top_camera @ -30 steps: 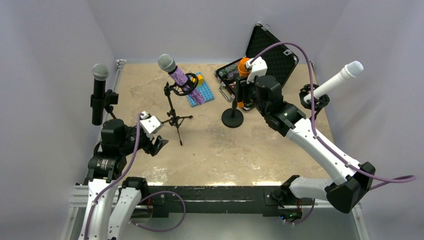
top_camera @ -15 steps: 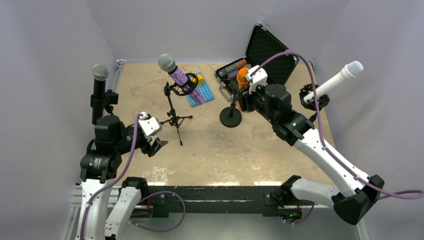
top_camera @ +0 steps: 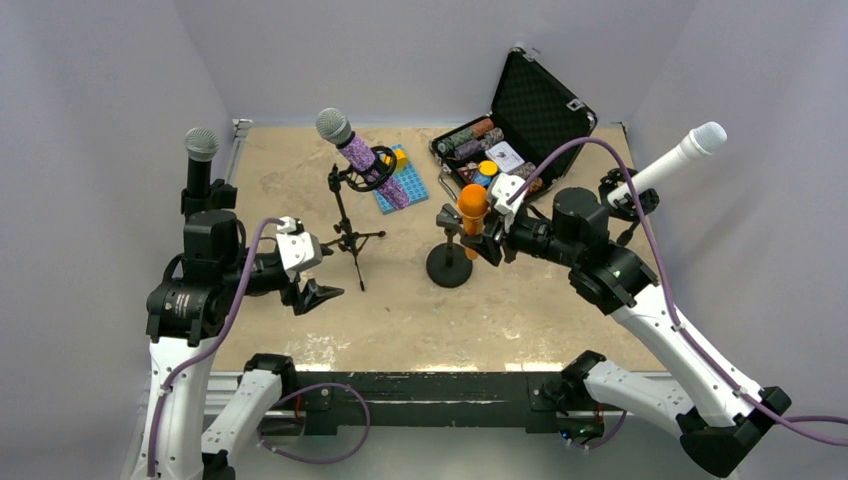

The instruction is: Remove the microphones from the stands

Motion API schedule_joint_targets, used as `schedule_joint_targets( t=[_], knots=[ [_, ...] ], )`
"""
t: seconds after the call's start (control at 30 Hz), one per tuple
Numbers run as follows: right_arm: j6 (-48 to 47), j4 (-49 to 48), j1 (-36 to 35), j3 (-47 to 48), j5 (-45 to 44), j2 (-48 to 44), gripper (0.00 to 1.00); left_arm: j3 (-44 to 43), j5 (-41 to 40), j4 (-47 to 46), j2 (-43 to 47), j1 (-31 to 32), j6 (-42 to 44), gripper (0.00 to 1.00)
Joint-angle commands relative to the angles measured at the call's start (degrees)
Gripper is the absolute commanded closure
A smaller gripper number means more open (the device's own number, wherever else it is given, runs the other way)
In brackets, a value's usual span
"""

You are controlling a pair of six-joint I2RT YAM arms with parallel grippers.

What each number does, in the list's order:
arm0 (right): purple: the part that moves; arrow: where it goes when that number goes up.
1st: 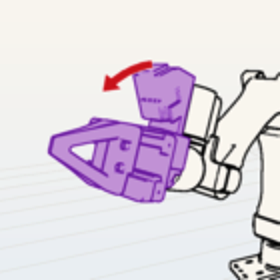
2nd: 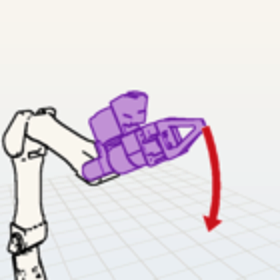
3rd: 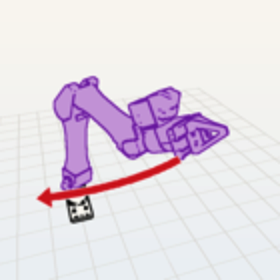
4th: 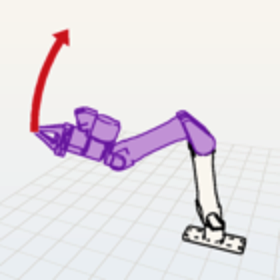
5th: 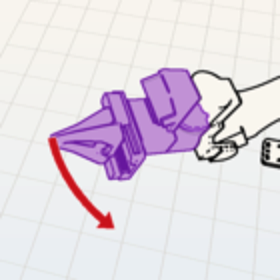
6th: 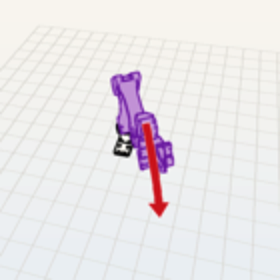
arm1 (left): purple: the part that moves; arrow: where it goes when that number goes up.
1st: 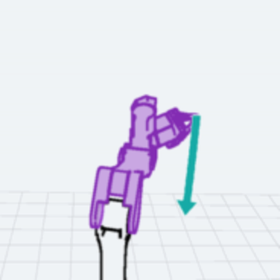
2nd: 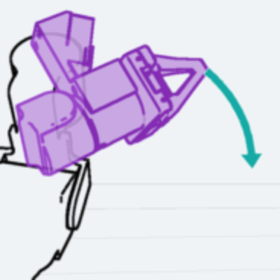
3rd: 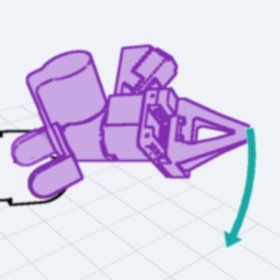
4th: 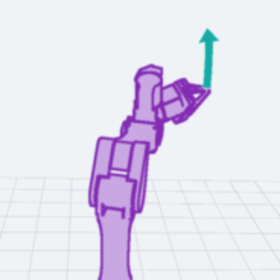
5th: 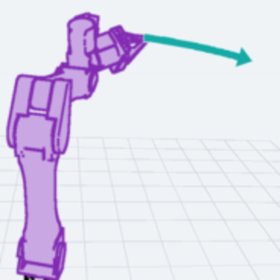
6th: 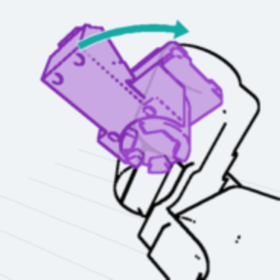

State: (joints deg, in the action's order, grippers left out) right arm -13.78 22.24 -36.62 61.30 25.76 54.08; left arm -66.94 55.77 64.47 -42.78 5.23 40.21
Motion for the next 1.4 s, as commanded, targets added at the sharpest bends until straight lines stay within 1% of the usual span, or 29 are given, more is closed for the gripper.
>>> schedule_joint_targets(
  t=[0.0, 0.1, 0.2, 0.33, 0.47, 0.57, 0.67, 0.8, 0.93, 1.13, 1.27, 1.33, 1.37],
  knots=[
    [-3.6, -1.0, -0.2, 3.8, 17.0, 2.2, 0.97, -3.2, 5.1, 3.3, -1.4, 0.7, 4.4, 0.25],
    [-6.3, -1.3, -0.2, 4.4, 21.1, 4.2, 0.98, -3.4, 4.7, 4.1, -1.9, 2.1, 5.5, 0.25],
    [-6.2, -1.2, -0.2, 8.4, 23.4, 6.6, 1.0, -4.4, 4.6, 4.1, -2.6, 3.0, 5.8, 0.24],
    [-1.9, -3.1, -0.3, 12.2, 24.9, 8.8, 1.0, -5.7, 5.0, 1.4, -4.1, 3.4, 4.0, 0.24],
    [3.4, -6.9, -0.7, 13.3, 25.5, 10.7, 1.0, -4.7, 2.4, -4.1, -5.4, 6.5, 3.1, 0.23],
    [4.1, -8.4, -1.6, 11.9, 25.5, 11.3, 1.0, -5.2, 2.0, -5.9, -7.5, 8.6, 1.9, 0.23],
    [5.5, -13.3, -3.0, 9.1, 23.6, 10.6, 1.0, -5.5, 1.8, -9.0, -8.4, 10.0, -1.3, 0.22],
    [5.4, -16.2, -5.1, 9.9, 21.9, 11.2, 1.0, -6.5, 1.5, -11.6, -9.4, 10.1, -3.7, 0.22],
    [3.9, -15.0, -5.5, 10.3, 22.8, 12.5, 1.0, -7.2, 0.9, -13.5, -10.5, 10.1, -5.8, 0.22],
    [1.2, -15.4, -5.5, 7.0, 21.2, 12.6, 1.0, -7.1, 0.5, -17.1, -11.1, 10.1, -8.2, 0.21],
    [-0.1, -16.7, -5.5, 4.7, 20.9, 12.5, 0.99, -6.5, 1.8, -17.5, -11.2, 10.3, -9.1, 0.2],
    [0.0, -16.9, -5.4, 3.8, 21.3, 12.4, 0.96, -6.5, 4.7, -16.0, -11.6, 10.7, -9.1, 0.17],
    [-0.1, -16.6, -5.5, 3.8, 21.3, 12.3, 0.9, -6.9, 6.1, -14.7, -12.0, 11.0, -8.8, 0.16]
  ],
)
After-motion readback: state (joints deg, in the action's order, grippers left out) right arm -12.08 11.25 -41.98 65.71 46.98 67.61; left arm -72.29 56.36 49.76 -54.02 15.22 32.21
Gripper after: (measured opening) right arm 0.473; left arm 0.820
